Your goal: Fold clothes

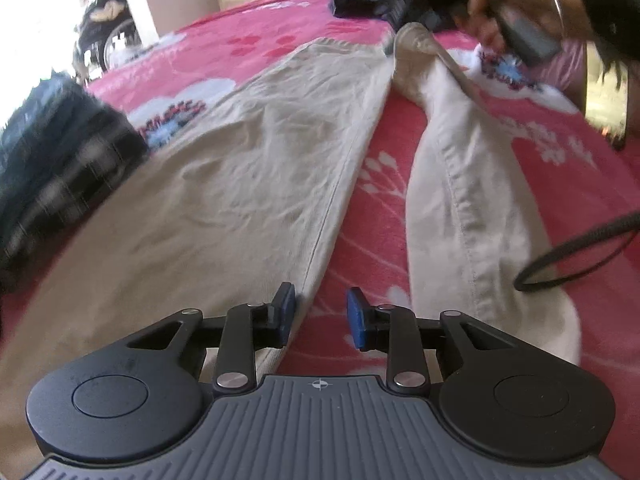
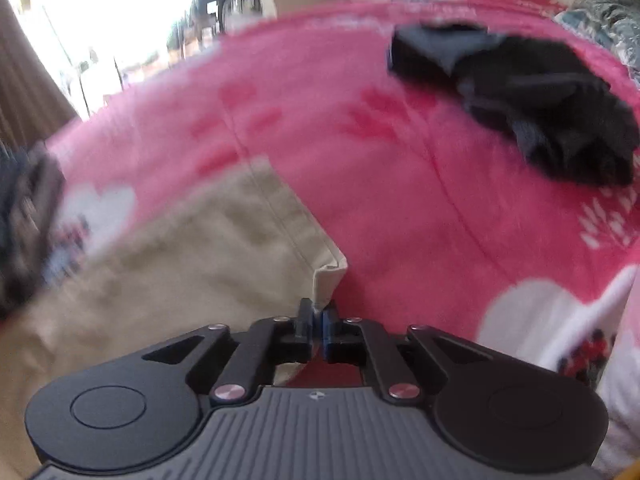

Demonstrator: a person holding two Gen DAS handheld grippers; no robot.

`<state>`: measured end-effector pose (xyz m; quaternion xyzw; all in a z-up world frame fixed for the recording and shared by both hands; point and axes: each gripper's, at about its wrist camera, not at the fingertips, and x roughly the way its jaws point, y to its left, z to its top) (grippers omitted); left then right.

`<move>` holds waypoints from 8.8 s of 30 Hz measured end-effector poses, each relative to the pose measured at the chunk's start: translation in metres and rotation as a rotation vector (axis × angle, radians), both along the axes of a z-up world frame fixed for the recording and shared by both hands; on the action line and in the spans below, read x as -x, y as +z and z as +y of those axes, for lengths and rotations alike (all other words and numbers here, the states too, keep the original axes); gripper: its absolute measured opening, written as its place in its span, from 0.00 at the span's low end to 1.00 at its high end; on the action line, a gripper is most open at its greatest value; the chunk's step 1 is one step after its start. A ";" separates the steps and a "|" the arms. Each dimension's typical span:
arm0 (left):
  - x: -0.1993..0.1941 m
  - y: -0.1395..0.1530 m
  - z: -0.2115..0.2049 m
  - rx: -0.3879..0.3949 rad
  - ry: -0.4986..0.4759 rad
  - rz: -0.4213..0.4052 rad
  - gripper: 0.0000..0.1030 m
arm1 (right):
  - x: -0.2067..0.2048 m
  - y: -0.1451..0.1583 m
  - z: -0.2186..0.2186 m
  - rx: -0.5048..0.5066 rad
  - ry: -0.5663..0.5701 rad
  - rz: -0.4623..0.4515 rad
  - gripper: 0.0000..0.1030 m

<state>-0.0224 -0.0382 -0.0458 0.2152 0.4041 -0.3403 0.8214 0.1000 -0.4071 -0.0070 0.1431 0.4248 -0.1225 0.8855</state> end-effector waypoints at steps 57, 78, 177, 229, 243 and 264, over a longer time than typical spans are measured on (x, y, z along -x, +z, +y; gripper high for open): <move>0.026 0.008 0.267 0.075 0.780 0.120 0.45 | -0.039 -0.025 0.522 0.143 1.415 -0.211 0.07; -0.074 0.011 0.333 0.157 1.008 -0.108 0.45 | -0.042 0.023 0.420 -0.018 1.153 -0.126 0.10; 0.093 0.061 0.100 0.228 -0.037 0.269 0.54 | 0.205 0.048 0.055 0.029 0.023 -0.075 0.03; 0.081 0.040 0.118 0.307 0.102 0.305 0.19 | 0.133 0.000 0.081 -0.172 0.005 -0.088 0.49; 0.088 0.056 0.131 0.383 0.185 0.173 0.06 | 0.170 0.075 0.072 -0.138 -0.090 -0.289 0.02; -0.016 0.009 0.158 0.359 0.644 0.071 0.07 | 0.117 -0.028 0.049 -0.620 -0.109 -0.062 0.49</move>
